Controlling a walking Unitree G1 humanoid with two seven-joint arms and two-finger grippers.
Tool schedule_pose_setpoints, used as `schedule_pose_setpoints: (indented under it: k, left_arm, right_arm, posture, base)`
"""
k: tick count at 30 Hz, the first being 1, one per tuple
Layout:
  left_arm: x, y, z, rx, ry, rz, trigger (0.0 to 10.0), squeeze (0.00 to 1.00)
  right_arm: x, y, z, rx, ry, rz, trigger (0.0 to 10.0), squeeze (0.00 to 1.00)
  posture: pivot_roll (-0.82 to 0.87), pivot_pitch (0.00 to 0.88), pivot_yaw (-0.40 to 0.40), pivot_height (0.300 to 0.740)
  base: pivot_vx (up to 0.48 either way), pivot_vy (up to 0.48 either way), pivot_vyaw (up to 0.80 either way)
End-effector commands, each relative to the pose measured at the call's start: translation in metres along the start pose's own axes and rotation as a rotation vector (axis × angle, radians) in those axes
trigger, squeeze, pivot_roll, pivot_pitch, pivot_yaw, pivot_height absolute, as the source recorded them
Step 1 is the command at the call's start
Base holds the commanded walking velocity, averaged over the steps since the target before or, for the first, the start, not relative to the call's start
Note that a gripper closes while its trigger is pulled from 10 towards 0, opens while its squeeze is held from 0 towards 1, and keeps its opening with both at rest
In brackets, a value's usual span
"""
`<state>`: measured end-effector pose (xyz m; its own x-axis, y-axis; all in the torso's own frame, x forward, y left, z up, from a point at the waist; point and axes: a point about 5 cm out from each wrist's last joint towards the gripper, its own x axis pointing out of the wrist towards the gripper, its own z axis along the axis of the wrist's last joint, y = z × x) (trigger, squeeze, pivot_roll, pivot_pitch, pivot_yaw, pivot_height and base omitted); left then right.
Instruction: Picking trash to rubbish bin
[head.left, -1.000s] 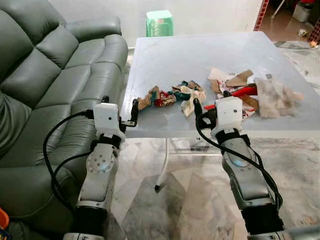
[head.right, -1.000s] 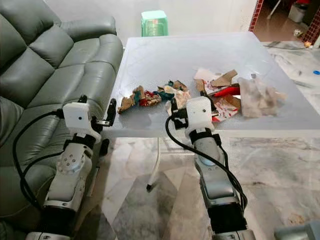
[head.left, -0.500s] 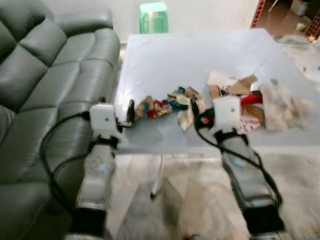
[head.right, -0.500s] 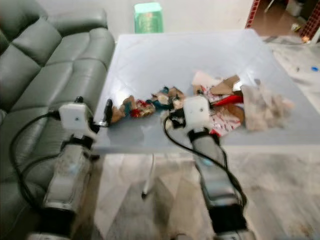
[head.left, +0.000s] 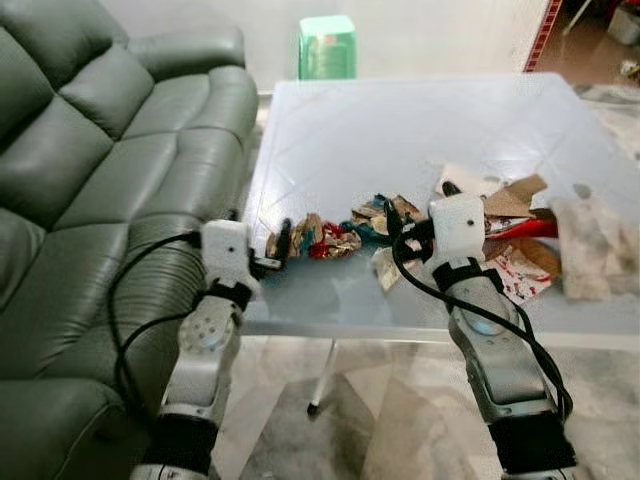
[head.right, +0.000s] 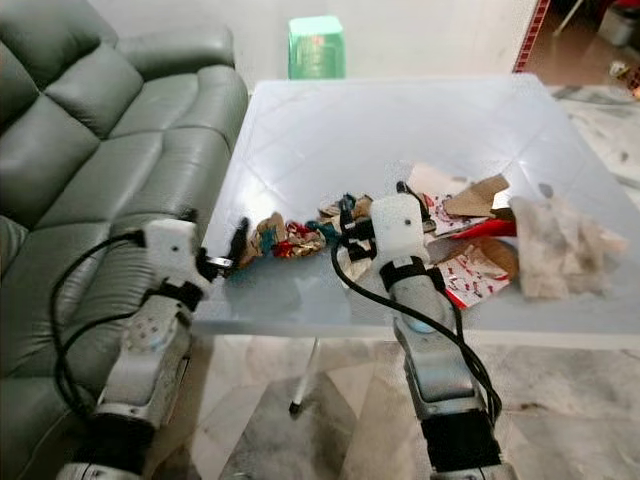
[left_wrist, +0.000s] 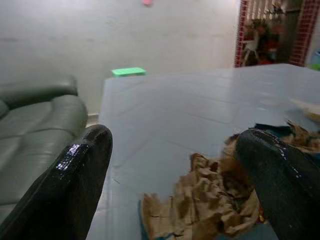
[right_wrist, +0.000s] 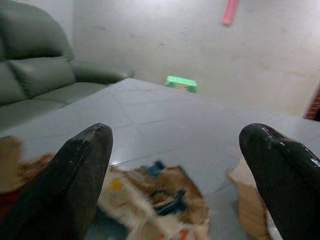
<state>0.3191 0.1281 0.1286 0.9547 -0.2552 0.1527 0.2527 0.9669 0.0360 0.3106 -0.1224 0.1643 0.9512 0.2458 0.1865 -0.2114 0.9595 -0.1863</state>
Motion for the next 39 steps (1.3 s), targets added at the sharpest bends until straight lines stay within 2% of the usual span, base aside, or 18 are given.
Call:
schedule_pose_setpoints:
  k: [1, 9, 15, 16, 17, 18, 27, 39]
  left_arm:
    - [0.004, 0.008, 0.001, -0.004, -0.004, -0.006, 10.0, 0.00]
    - [0.018, 0.013, -0.003, 0.008, 0.020, -0.056, 10.0, 0.00]
    - [0.029, 0.009, -0.016, -0.002, 0.086, -0.132, 10.0, 0.00]
    - [0.029, 0.009, -0.016, -0.002, 0.086, -0.132, 10.0, 0.00]
    - [0.031, 0.007, -0.018, -0.013, 0.093, -0.142, 6.6, 0.00]
    - [0.032, 0.006, -0.019, -0.012, 0.096, -0.151, 0.0, 0.00]
    - [0.032, 0.004, -0.024, -0.034, 0.094, -0.158, 0.0, 0.00]
    - [0.026, 0.008, -0.032, -0.048, 0.095, -0.160, 0.0, 0.00]
  right_arm:
    - [-0.006, 0.003, 0.008, 0.025, -0.009, 0.077, 10.0, 0.00]
    - [-0.037, -0.004, 0.018, 0.092, 0.024, 0.247, 10.0, 0.00]
    - [-0.059, 0.008, 0.037, 0.230, 0.056, 0.510, 10.0, 0.00]
    - [-0.059, 0.008, 0.037, 0.230, 0.056, 0.510, 10.0, 0.00]
    - [-0.063, 0.010, 0.039, 0.244, 0.064, 0.548, 10.0, 0.00]
    - [-0.064, 0.011, 0.040, 0.240, 0.071, 0.564, 10.0, 0.00]
    - [-0.069, 0.017, 0.042, 0.233, 0.102, 0.597, 10.0, 0.00]
    - [-0.067, 0.020, 0.044, 0.232, 0.125, 0.622, 10.0, 0.00]
  posture:
    - [-0.08, 0.052, 0.015, 0.740]
    - [-0.14, 0.057, 0.025, 0.740]
    - [-0.20, 0.062, 0.033, 0.740]
    - [-0.20, 0.062, 0.033, 0.740]
    - [-0.21, 0.063, 0.033, 0.740]
    - [-0.21, 0.063, 0.033, 0.740]
    - [-0.22, 0.067, 0.031, 0.740]
    - [-0.22, 0.070, 0.024, 0.740]
  base:
    - [0.000, 0.000, 0.00]
    - [0.000, 0.000, 0.00]
    - [0.000, 0.000, 0.00]
    - [0.000, 0.000, 0.00]
    - [0.000, 0.000, 0.00]
    - [0.000, 0.000, 0.00]
    - [0.000, 0.000, 0.00]
    - [0.000, 0.000, 0.00]
